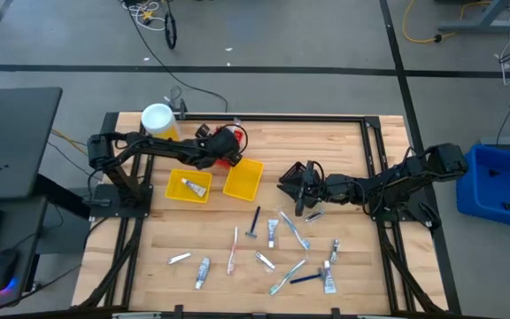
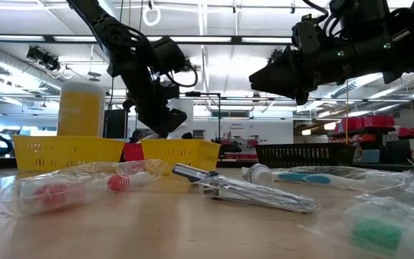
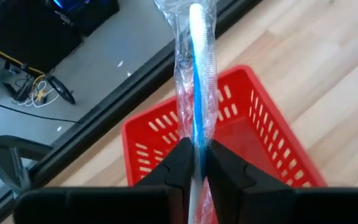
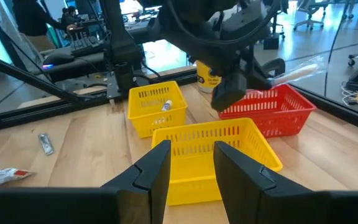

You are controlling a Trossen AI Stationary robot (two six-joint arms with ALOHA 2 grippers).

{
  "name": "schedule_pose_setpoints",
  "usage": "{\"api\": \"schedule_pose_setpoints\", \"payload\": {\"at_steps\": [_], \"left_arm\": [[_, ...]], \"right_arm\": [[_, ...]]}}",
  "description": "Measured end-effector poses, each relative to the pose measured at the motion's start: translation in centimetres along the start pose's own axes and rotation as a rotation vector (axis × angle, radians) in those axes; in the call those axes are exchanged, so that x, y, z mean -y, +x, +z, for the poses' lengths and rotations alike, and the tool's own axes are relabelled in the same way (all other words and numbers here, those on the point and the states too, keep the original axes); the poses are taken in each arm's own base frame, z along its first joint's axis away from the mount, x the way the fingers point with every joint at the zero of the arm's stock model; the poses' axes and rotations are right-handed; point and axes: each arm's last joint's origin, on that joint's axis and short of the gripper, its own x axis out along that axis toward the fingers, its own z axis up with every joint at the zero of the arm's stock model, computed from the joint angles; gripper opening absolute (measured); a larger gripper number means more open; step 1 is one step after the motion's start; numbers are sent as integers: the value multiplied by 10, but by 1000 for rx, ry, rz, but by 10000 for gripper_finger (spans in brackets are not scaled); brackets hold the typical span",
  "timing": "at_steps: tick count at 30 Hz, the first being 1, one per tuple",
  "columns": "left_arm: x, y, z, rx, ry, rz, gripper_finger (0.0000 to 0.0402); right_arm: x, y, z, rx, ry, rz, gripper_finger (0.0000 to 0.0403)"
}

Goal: Pick & Place Travel size toiletries
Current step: Put the blue toothbrush into the red bin, then put the silver nail cutter into the right yellow bin

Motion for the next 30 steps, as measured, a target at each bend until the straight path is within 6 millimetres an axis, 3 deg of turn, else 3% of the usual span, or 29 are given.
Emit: {"api": "schedule_pose_setpoints", "payload": {"at_steps": [8,21,30], "left_arm": [[-8,10,-5,-67,-4,-114,70],[-8,10,-5,-68,47,-119,124],[-16,-29,5,-120,121,-170,146]], "right_arm": [[0,0,0,0,7,0,128],[0,0,0,0,5,1,130],[-1,0,0,-9,4,43,133]]}}
